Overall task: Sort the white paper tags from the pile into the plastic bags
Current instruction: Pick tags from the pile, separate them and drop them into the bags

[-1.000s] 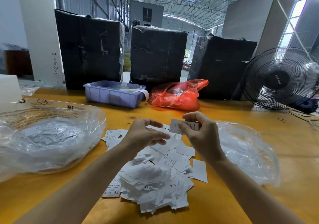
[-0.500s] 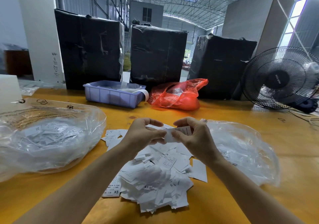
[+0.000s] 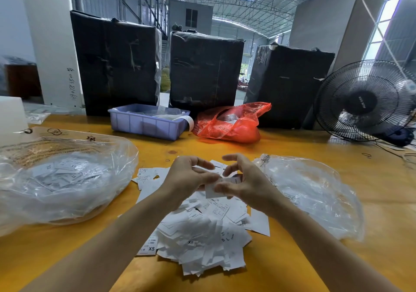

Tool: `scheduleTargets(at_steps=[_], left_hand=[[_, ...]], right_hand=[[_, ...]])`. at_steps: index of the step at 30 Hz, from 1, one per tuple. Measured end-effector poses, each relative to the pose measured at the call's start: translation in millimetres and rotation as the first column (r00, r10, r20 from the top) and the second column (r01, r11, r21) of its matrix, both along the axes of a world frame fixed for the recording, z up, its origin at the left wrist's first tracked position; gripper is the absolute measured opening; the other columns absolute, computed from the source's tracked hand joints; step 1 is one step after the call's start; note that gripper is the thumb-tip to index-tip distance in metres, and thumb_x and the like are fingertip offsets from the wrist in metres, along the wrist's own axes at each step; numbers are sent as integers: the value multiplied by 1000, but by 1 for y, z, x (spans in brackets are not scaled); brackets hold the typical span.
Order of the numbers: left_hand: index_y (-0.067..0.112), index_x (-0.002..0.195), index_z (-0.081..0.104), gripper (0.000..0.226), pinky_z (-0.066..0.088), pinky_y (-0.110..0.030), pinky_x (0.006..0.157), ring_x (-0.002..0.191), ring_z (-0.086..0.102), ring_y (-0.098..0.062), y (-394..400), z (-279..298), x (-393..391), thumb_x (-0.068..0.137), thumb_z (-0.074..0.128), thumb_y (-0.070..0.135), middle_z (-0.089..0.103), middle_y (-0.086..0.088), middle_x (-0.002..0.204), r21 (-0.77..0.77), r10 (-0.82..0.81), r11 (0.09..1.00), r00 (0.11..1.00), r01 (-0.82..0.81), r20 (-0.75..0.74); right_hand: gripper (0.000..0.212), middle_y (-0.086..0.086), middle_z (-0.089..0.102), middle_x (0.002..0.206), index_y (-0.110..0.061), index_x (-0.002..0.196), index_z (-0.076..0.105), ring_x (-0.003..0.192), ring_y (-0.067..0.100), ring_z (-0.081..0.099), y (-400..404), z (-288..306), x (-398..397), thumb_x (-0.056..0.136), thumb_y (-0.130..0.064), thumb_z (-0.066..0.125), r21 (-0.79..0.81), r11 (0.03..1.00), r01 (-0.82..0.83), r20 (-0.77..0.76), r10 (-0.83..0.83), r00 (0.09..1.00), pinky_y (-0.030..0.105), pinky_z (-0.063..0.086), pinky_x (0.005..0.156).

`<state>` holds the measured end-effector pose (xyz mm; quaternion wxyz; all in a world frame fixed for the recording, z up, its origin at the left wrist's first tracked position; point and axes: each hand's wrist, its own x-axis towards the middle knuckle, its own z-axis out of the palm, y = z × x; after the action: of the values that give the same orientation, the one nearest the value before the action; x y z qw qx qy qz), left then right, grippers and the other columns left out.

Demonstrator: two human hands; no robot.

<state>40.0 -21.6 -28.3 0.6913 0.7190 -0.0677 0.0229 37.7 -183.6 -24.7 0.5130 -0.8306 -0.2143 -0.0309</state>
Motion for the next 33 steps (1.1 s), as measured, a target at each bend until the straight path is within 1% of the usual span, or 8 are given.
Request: scheduleTargets(at_steps=[5, 9, 12, 16, 20, 24, 28, 33], left_hand=[[7, 80, 64, 13, 57, -23, 60, 68, 69, -17, -3, -4, 4, 76, 74, -1, 69, -14, 79, -173, 155, 972, 987, -158, -32], [8, 86, 67, 14, 55, -23, 57, 72, 68, -20, -10, -12, 1, 76, 74, 1, 69, -14, 82, -300, 126, 939, 979, -169, -159], [9, 86, 67, 15, 54, -24, 54, 71, 67, -21, -14, -13, 1, 75, 74, 1, 69, -13, 80, -372, 126, 907, 970, -197, -207], [11, 85, 68, 15, 53, -20, 51, 77, 67, -20, -14, -10, 2, 76, 72, 0, 70, -12, 85, -458, 124, 860, 963, -224, -238], [13, 85, 69, 14, 53, -25, 58, 81, 66, -21, -14, -11, 2, 77, 72, 1, 70, -12, 85, -461, 109, 861, 963, -216, -247], [16, 82, 70, 14, 52, -25, 57, 75, 64, -19, -14, -12, 2, 77, 72, 3, 70, -7, 74, -443, 94, 872, 959, -209, -268], [13, 82, 70, 12, 53, -24, 53, 73, 66, -20, -14, -9, 1, 76, 72, 3, 71, -8, 74, -452, 11, 881, 960, -141, -279], [11, 84, 69, 12, 49, -21, 47, 66, 63, -16, -16, -13, -1, 77, 72, 2, 69, -8, 75, -423, 66, 890, 965, -172, -254]], right_hand=[[43, 14, 64, 93, 1, 117, 54, 74, 19, 67, 1, -2, 3, 79, -5, 72, 262, 946, 191, -53, -184, 982, 24, 57, 61], [31, 12, 70, 90, 1, 112, 65, 71, 19, 68, 10, -8, 0, 83, -9, 70, 161, 963, 216, 121, -237, 964, 27, 58, 63], [32, 12, 69, 96, -2, 116, 64, 67, 13, 64, 16, -8, -3, 87, -13, 66, 101, 983, 153, 136, -166, 977, 22, 56, 59], [35, 11, 66, 92, -3, 124, 57, 67, 12, 63, 12, -5, 0, 91, -12, 61, 240, 940, 244, 71, -268, 961, 24, 57, 64], [15, 5, 69, 74, 0, 100, 69, 55, 4, 62, 6, -5, 0, 86, -6, 65, 262, 927, 270, 67, -296, 953, 17, 53, 57], [10, 5, 70, 73, -4, 92, 72, 53, 4, 61, 9, -7, 0, 82, -8, 70, 245, 934, 262, 42, -280, 959, 13, 46, 51], [6, 7, 68, 69, -7, 83, 68, 53, 8, 63, 4, -4, 1, 79, -6, 73, 363, 884, 296, -98, -279, 955, 15, 48, 51], [9, 7, 69, 66, -4, 81, 67, 57, 13, 66, 4, -6, 1, 78, -9, 75, 336, 894, 297, -243, -222, 944, 20, 49, 53]])
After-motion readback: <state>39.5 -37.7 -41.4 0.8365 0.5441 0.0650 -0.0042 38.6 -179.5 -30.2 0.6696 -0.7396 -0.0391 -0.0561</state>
